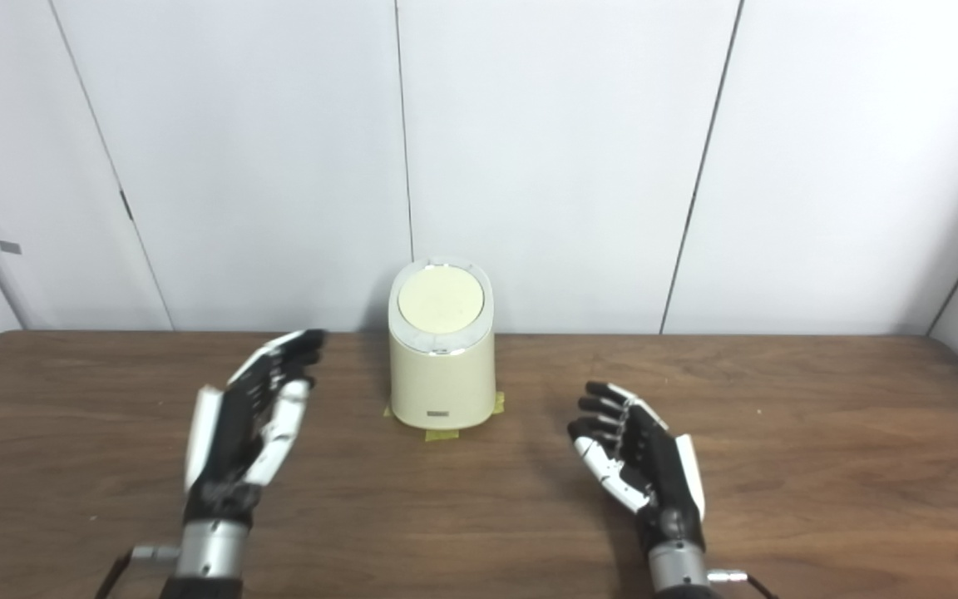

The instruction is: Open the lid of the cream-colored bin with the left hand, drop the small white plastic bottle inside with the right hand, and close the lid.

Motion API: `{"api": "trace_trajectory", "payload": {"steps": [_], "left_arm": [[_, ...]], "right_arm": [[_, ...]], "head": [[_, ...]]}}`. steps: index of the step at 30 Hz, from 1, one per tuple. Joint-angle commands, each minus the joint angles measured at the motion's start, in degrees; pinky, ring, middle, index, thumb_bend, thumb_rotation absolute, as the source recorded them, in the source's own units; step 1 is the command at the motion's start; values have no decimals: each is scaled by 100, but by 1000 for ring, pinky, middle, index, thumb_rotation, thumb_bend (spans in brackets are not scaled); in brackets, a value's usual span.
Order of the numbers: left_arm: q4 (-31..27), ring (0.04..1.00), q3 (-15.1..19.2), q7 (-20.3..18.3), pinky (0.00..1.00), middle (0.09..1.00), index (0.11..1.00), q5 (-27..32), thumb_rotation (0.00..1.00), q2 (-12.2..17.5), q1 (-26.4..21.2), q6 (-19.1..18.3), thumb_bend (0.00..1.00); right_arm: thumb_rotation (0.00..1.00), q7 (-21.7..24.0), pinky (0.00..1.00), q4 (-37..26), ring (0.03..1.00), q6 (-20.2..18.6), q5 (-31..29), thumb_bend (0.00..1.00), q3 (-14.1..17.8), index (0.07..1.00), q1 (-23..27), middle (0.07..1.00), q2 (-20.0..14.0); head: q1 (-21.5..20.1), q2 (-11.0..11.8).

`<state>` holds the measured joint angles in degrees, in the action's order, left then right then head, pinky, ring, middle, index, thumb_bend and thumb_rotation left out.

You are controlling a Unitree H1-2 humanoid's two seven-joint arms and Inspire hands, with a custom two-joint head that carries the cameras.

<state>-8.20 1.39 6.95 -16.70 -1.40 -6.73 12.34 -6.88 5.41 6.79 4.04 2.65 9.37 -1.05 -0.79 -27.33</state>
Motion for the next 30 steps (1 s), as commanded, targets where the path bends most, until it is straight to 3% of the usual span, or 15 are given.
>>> {"api": "trace_trajectory", "payload": {"steps": [1,5,8,14,20,23,28,30], "left_arm": [[9,779,77,151,710,794,784,191,617,36,-134,330,176],[313,742,166,257,674,759,744,290,411,105,-34,694,197],[421,746,176,273,681,753,730,378,341,107,30,715,193],[530,766,187,264,708,768,740,577,330,71,216,667,186],[647,760,165,191,694,764,742,826,205,78,380,697,173],[666,764,140,84,705,769,745,1023,235,104,472,671,184],[612,765,81,-17,704,774,748,1043,301,173,651,628,188],[587,761,82,-11,700,767,741,945,256,194,711,578,178]], "right_arm": [[240,-103,566,-45,646,371,-2,244,64,676,199,675,30],[166,-122,550,-78,638,376,-57,240,113,660,160,667,45],[176,-128,556,-129,646,325,-72,239,136,668,127,676,45],[211,-149,560,-230,647,321,-38,252,158,668,35,676,14],[156,-139,554,-385,634,257,-63,244,174,652,-92,664,34],[205,-141,566,-509,641,165,16,247,149,658,-191,668,23],[205,-54,575,-759,652,-18,-83,251,156,665,-377,671,11],[199,-28,580,-836,659,-67,-81,254,166,673,-447,677,-17]], "head": [[-6,-4],[-25,-9],[-39,-17],[-42,-28],[-49,-91],[-68,-94],[-67,-205],[-43,-261]]}}
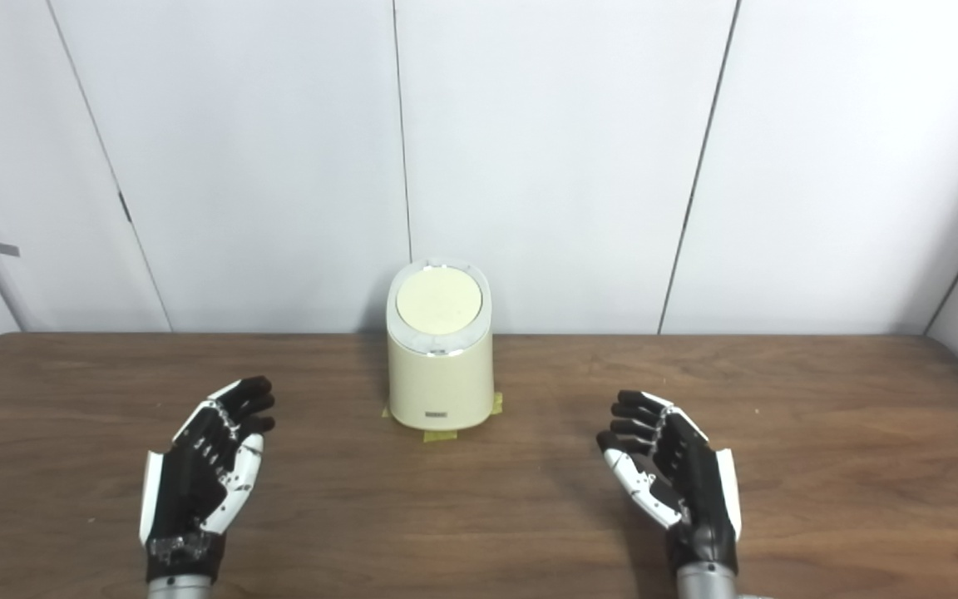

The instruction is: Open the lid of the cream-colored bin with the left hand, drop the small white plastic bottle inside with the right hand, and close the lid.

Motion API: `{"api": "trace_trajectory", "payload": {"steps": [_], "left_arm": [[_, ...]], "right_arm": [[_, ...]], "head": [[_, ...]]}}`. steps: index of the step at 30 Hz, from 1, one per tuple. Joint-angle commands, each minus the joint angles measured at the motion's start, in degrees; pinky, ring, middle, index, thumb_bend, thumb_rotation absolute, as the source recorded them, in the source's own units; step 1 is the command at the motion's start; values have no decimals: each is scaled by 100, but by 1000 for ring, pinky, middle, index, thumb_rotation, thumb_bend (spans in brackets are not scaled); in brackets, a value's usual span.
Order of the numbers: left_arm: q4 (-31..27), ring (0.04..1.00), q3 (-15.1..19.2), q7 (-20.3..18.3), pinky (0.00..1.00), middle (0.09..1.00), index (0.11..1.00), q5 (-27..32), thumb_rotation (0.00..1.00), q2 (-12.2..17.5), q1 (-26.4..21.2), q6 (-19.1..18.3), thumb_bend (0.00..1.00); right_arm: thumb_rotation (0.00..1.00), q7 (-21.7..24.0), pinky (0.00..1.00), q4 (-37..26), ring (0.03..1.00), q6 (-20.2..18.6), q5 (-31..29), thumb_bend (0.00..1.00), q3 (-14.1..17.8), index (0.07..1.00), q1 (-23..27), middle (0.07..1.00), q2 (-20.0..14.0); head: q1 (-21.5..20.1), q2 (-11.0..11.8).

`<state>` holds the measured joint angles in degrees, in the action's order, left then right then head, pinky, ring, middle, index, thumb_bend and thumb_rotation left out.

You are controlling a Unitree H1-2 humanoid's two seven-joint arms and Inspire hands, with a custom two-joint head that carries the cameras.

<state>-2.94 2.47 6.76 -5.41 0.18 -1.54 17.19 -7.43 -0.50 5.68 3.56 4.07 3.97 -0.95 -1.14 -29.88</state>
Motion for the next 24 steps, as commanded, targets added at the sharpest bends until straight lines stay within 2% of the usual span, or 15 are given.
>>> {"api": "trace_trajectory", "payload": {"steps": [1,2,5,6,7,11,16,20,24], "left_arm": [[35,761,-25,13,698,765,740,-213,241,37,219,67,178],[61,760,-11,18,697,764,739,-205,231,47,217,76,178],[73,762,19,29,699,768,745,-186,214,62,214,97,184],[52,758,26,37,689,766,747,-197,273,59,213,76,190],[11,757,34,33,687,765,748,-188,289,56,218,16,191],[-71,753,61,6,681,759,742,-60,293,22,225,-120,196],[16,749,-33,74,669,760,745,-487,268,91,209,69,169],[-1,738,-76,132,646,756,739,-716,285,72,208,21,167],[-111,735,-74,110,636,758,740,-732,310,79,235,-46,176]], "right_arm": [[224,31,585,-285,661,11,-22,255,29,675,65,679,-35],[238,25,587,-286,663,16,6,255,34,677,58,681,-54],[196,-26,590,-280,659,103,137,252,34,677,34,675,-100],[216,-50,579,-278,647,126,201,257,29,671,26,668,-111],[223,-65,577,-269,645,141,234,259,28,669,24,666,-112],[200,-100,573,-199,642,205,279,260,32,662,49,660,-81],[196,-163,564,-105,642,232,358,262,21,657,87,663,-84],[206,-163,556,-106,642,202,372,263,5,660,103,666,-83],[192,-148,547,-214,633,140,421,257,-26,652,81,657,-77]], "head": [[-8,-17],[-9,-30],[-3,-75],[-8,-70],[-8,-70],[-55,-74],[-31,-64],[-30,-15],[-58,-77]]}}
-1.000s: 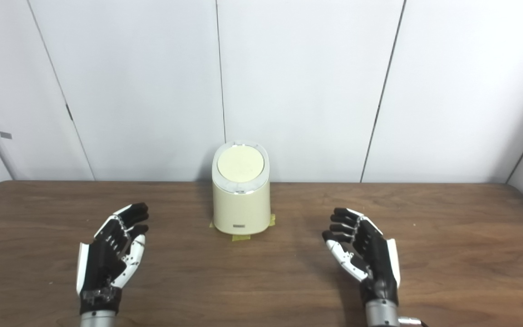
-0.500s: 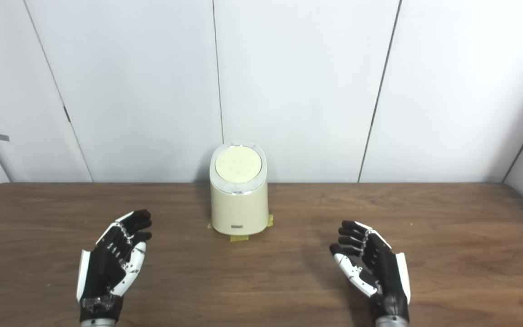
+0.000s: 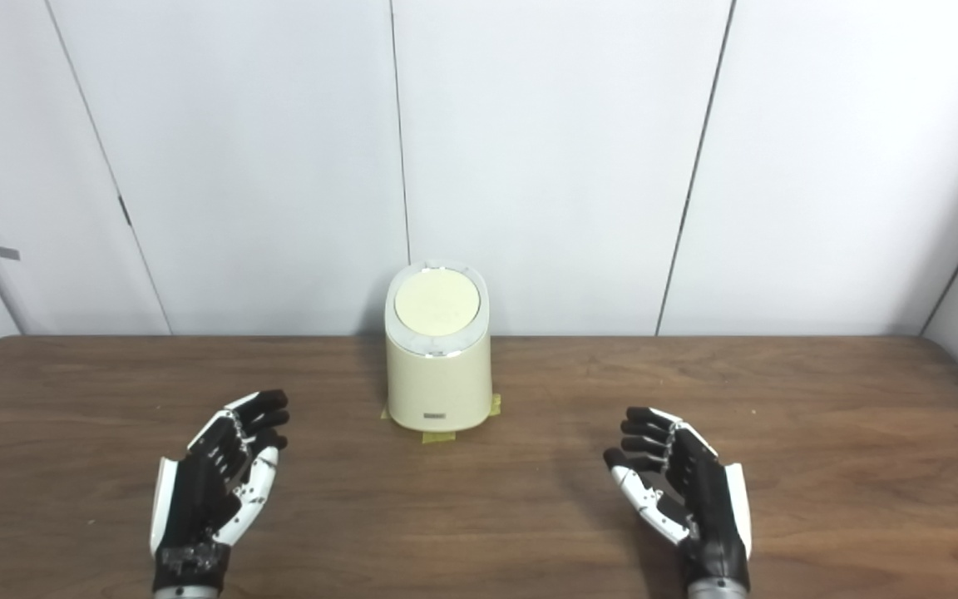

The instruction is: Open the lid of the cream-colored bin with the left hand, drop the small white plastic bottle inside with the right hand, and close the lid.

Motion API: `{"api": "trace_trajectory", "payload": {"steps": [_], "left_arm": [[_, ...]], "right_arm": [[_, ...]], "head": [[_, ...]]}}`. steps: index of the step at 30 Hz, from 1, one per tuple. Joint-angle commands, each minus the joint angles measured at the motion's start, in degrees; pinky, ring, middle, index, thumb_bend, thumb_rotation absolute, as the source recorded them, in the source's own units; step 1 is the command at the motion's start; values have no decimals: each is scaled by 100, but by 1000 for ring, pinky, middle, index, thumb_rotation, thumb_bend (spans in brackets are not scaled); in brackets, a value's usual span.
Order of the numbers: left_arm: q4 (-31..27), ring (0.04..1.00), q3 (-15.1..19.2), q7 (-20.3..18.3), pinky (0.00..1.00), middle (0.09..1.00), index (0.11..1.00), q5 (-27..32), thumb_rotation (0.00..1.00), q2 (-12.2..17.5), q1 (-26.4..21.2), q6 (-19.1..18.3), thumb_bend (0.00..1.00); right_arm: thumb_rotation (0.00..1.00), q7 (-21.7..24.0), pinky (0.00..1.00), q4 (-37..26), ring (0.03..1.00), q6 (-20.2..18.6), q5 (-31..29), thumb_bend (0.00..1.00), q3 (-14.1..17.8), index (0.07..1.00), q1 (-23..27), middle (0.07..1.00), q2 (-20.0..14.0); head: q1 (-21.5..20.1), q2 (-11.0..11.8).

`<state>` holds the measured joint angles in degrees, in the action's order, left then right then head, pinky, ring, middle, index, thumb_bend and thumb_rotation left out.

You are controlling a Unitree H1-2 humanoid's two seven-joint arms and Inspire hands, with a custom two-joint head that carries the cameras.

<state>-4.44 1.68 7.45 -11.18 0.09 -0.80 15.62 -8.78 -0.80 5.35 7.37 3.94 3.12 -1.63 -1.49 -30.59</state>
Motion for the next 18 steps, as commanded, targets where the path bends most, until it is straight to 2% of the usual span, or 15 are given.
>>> {"api": "trace_trajectory", "payload": {"steps": [1,3,9,13,18], "left_arm": [[30,739,10,34,641,760,741,-128,308,92,171,124,178],[24,742,23,18,646,761,741,-76,286,100,198,140,177],[-141,749,39,-22,662,764,745,-82,315,83,290,-48,176],[-163,747,54,-32,665,762,744,-31,263,72,283,-99,176],[-111,747,55,-29,656,765,746,-31,271,84,232,-107,175]], "right_arm": [[188,-20,546,-202,632,151,58,256,-16,653,159,657,-5],[176,-24,553,-213,635,155,70,254,-17,656,138,659,0],[178,-14,563,-254,639,125,55,256,0,656,130,660,2],[191,-15,562,-230,637,174,49,258,6,652,146,657,-8],[183,15,560,-174,637,178,1,256,5,649,185,657,-20]], "head": [[-34,-3],[-21,-6],[-46,-79],[-46,-79],[-30,-68]]}}
